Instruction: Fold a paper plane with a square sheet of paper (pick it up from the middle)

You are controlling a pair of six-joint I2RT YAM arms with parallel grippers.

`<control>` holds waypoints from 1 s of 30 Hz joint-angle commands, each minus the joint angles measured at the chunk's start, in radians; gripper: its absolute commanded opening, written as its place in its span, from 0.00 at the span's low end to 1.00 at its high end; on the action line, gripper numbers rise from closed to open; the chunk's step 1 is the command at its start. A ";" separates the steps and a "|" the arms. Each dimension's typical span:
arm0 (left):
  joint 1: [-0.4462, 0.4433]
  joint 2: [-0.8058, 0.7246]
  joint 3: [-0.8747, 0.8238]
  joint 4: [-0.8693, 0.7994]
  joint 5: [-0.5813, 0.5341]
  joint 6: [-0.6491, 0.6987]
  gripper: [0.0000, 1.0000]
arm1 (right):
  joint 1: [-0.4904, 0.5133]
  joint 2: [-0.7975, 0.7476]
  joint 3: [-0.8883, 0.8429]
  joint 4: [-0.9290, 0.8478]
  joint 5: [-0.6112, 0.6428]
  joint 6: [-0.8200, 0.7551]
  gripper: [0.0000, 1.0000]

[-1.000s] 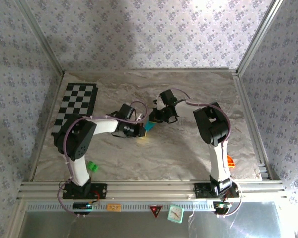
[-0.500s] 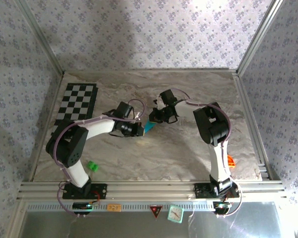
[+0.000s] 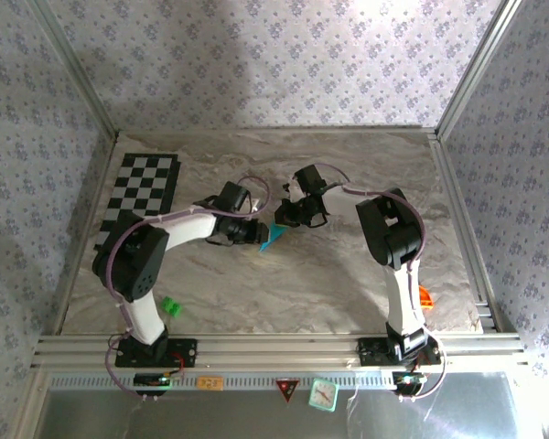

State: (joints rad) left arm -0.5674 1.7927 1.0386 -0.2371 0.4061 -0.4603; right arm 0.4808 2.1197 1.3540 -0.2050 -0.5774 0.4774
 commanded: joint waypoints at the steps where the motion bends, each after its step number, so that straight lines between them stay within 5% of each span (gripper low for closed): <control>1: -0.008 0.023 0.022 -0.043 0.004 0.021 0.34 | -0.011 0.057 -0.002 -0.058 0.072 -0.019 0.09; 30: -0.013 0.108 0.022 -0.098 0.015 0.054 0.14 | -0.011 0.029 0.014 -0.047 0.024 -0.010 0.10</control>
State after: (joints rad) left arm -0.5648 1.8519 1.0580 -0.2932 0.4030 -0.4263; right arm 0.4789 2.1281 1.3659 -0.2062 -0.5854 0.4778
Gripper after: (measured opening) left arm 0.138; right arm 0.101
